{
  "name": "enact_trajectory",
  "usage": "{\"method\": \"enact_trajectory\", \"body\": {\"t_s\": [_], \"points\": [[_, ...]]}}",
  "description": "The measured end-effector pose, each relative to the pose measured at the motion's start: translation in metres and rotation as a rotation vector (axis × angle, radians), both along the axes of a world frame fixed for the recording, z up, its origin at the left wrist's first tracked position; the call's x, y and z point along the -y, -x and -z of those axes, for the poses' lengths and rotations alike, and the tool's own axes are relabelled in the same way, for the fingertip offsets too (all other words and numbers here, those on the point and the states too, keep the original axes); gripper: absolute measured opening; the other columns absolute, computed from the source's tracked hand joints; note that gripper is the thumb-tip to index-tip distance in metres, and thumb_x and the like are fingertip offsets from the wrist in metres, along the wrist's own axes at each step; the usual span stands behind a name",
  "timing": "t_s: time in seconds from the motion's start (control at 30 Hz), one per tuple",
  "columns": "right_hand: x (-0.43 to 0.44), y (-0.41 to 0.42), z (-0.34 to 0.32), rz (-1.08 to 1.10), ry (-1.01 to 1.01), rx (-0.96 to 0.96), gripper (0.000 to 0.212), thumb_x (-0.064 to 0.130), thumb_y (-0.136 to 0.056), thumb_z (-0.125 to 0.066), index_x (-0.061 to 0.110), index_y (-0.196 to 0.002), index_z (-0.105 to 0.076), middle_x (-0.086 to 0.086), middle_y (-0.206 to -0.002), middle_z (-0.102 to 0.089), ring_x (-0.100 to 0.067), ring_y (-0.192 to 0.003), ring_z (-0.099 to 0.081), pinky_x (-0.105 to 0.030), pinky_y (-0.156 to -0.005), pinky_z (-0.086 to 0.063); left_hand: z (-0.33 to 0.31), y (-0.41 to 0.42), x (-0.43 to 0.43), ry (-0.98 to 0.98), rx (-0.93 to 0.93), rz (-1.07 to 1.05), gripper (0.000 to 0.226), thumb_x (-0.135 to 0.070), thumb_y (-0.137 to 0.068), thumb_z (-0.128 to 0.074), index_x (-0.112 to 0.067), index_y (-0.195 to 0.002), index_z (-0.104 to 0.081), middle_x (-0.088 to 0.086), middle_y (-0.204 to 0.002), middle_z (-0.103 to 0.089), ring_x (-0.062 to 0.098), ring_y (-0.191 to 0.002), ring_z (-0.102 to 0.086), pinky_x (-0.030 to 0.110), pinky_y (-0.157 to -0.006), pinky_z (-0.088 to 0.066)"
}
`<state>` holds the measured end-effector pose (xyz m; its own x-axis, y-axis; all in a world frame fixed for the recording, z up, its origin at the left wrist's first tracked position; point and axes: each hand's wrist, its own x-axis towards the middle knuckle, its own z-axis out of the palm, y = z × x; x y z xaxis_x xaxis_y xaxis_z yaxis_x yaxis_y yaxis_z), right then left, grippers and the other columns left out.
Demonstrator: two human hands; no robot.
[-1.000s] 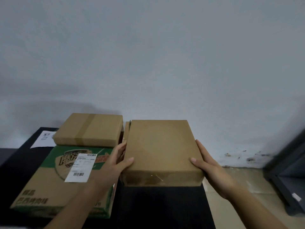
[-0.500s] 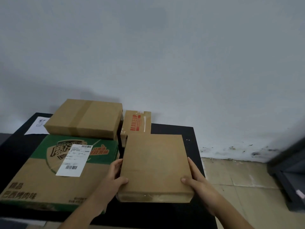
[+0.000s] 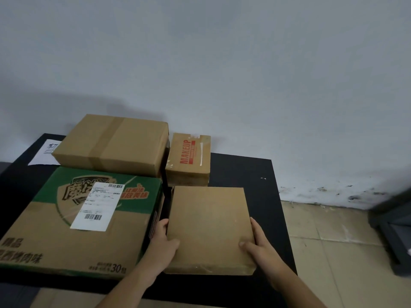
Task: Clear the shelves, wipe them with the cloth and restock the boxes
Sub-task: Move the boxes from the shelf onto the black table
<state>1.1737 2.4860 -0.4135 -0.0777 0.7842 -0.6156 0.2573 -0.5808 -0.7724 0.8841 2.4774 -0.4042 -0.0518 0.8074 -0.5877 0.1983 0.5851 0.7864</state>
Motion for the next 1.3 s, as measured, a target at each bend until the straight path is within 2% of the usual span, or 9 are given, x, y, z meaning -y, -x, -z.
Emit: {"method": "enact_trajectory", "body": {"t_s": [0.23, 0.4, 0.47, 0.67, 0.83, 0.93, 1.03, 1.1, 1.3], "points": [[-0.015, 0.008, 0.024, -0.037, 0.040, 0.011, 0.078, 0.014, -0.099, -0.061, 0.041, -0.154, -0.012, 0.015, -0.136, -0.040, -0.015, -0.120, -0.049, -0.038, -0.098, -0.048, 0.022, -0.001, -0.014, 0.050, -0.045, -0.036, 0.070, -0.008, -0.099, -0.049, -0.032, -0.156, -0.017, -0.007, -0.142, -0.045, 0.019, -0.125, -0.049, 0.045, -0.111, -0.042], [-0.021, 0.015, 0.039, -0.060, 0.026, 0.029, 0.082, 0.013, -0.097, -0.063, 0.043, -0.153, -0.012, 0.017, -0.136, -0.040, -0.012, -0.118, -0.049, -0.031, -0.090, -0.047, 0.034, 0.001, -0.024, 0.074, -0.074, -0.045, 0.071, -0.005, -0.099, -0.047, -0.028, -0.157, -0.014, -0.007, -0.132, -0.049, 0.014, -0.111, -0.055, 0.035, -0.096, -0.048], [-0.025, 0.017, 0.044, -0.073, 0.040, 0.030, 0.085, 0.013, -0.096, -0.064, 0.045, -0.153, -0.011, 0.016, -0.136, -0.038, -0.011, -0.117, -0.048, -0.034, -0.096, -0.046, 0.039, 0.003, -0.027, 0.079, -0.078, -0.053, 0.070, -0.005, -0.099, -0.048, -0.028, -0.157, -0.015, -0.008, -0.127, -0.050, 0.010, -0.104, -0.055, 0.032, -0.086, -0.048], [-0.032, 0.021, 0.056, -0.098, 0.077, 0.063, 0.094, 0.014, -0.093, -0.068, 0.048, -0.154, -0.004, 0.011, -0.147, -0.031, -0.016, -0.127, -0.044, -0.047, -0.112, -0.042, 0.050, 0.006, -0.036, 0.093, -0.108, -0.055, 0.069, -0.003, -0.099, -0.048, -0.028, -0.156, -0.018, -0.005, -0.124, -0.052, 0.018, -0.108, -0.057, 0.034, -0.090, -0.047], [-0.034, 0.026, 0.062, -0.136, 0.081, 0.104, 0.099, 0.015, -0.094, -0.068, 0.046, -0.156, 0.003, 0.007, -0.156, -0.025, -0.012, -0.117, -0.049, -0.028, -0.088, -0.051, 0.055, 0.009, -0.037, 0.104, -0.139, -0.018, 0.075, -0.001, -0.099, -0.050, -0.026, -0.158, -0.011, 0.001, -0.133, -0.052, 0.018, -0.108, -0.055, 0.027, -0.089, -0.045], [-0.038, 0.024, 0.058, -0.171, 0.071, 0.168, 0.100, 0.018, -0.093, -0.070, 0.039, -0.159, 0.002, 0.005, -0.162, -0.023, -0.016, -0.134, -0.043, -0.040, -0.108, -0.045, 0.053, 0.011, -0.039, 0.118, -0.131, 0.025, 0.076, -0.002, -0.099, -0.051, -0.025, -0.159, -0.010, 0.000, -0.135, -0.051, 0.013, -0.104, -0.057, 0.021, -0.080, -0.046], [-0.043, 0.024, 0.046, -0.165, 0.021, 0.245, 0.091, 0.024, -0.095, -0.069, 0.033, -0.162, -0.008, 0.005, -0.164, -0.022, -0.020, -0.146, -0.034, -0.045, -0.118, -0.036, 0.042, 0.012, -0.037, 0.085, -0.172, 0.079, 0.078, -0.008, -0.097, -0.056, -0.024, -0.160, -0.012, 0.000, -0.153, -0.041, 0.017, -0.125, -0.052, 0.031, -0.102, -0.047], [-0.044, 0.026, 0.035, -0.156, -0.073, 0.314, 0.079, 0.025, -0.097, -0.066, 0.029, -0.160, -0.020, 0.005, -0.163, -0.027, -0.017, -0.146, -0.034, -0.041, -0.118, -0.035, 0.032, 0.013, -0.036, 0.020, -0.226, 0.154, 0.073, -0.015, -0.099, -0.058, -0.023, -0.160, -0.018, -0.003, -0.161, -0.029, 0.017, -0.143, -0.036, 0.033, -0.116, -0.033], [-0.050, 0.027, -0.011, -0.203, -0.258, 0.455, 0.049, 0.029, -0.101, -0.060, 0.032, -0.148, -0.046, 0.012, -0.153, -0.042, -0.002, -0.130, -0.043, -0.028, -0.110, -0.038, -0.010, 0.025, -0.045, -0.148, -0.387, 0.359, 0.051, -0.038, -0.100, -0.059, -0.030, -0.148, -0.042, -0.011, -0.153, -0.042, 0.012, -0.140, -0.041, 0.033, -0.113, -0.037]]}}
